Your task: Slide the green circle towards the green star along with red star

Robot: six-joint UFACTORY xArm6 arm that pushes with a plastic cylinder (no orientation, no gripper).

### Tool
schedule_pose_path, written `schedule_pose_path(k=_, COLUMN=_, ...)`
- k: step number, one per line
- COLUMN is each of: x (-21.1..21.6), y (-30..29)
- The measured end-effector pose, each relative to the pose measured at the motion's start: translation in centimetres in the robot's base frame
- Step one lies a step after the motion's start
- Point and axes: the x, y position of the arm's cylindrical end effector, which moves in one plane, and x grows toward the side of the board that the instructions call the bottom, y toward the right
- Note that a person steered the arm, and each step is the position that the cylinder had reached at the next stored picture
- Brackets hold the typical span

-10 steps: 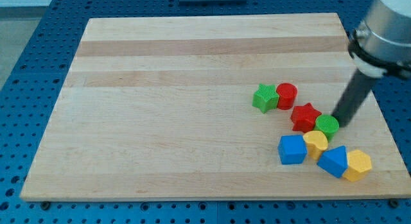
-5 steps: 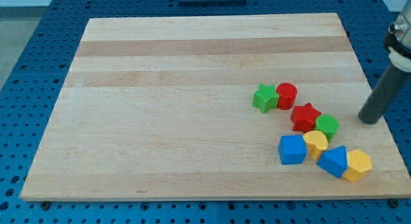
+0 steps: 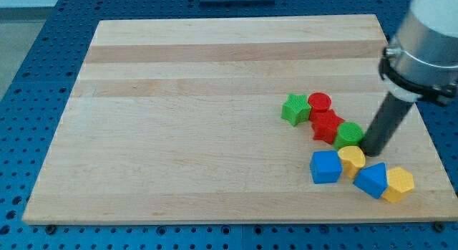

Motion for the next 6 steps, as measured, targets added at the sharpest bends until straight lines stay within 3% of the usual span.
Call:
schedule_pose_path(k=4, x=-5.2, y=-8.9)
schedule_pose_path(k=6, x=-5.2, y=-7.6)
